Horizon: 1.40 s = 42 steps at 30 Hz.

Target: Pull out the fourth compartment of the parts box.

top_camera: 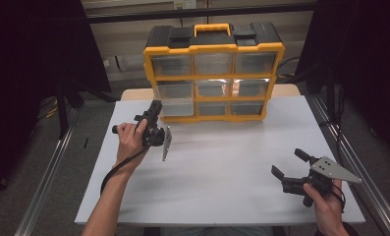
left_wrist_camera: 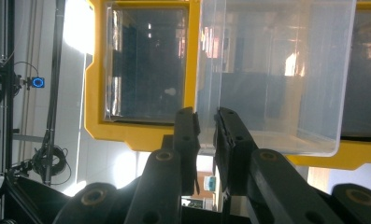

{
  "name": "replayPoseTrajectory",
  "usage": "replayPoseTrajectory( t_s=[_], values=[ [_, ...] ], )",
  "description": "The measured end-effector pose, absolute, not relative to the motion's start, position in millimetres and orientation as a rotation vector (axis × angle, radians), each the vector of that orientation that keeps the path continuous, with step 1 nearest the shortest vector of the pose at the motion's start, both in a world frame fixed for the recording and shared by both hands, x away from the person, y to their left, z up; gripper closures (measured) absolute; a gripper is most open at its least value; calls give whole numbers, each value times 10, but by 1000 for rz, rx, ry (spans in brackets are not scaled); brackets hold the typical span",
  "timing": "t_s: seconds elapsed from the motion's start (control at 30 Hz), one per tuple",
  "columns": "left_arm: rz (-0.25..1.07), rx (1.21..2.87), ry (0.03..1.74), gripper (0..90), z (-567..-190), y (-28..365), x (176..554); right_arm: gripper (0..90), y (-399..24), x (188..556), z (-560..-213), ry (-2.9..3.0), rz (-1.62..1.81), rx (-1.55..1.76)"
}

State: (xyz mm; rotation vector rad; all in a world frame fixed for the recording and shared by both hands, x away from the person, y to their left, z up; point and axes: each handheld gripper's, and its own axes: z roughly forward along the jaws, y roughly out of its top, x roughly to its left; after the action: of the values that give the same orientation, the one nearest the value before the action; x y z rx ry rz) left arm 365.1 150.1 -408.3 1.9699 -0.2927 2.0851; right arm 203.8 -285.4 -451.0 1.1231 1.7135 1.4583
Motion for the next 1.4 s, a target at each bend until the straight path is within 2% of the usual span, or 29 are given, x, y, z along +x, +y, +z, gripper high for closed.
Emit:
replayPoseTrajectory(
  t_s=[1.4],
  values=[
    [2064, 1978, -290, 789, -4072, 1510, 3608, 9, -2845, 2053, -4525, 1722, 1450, 1126]
  ],
)
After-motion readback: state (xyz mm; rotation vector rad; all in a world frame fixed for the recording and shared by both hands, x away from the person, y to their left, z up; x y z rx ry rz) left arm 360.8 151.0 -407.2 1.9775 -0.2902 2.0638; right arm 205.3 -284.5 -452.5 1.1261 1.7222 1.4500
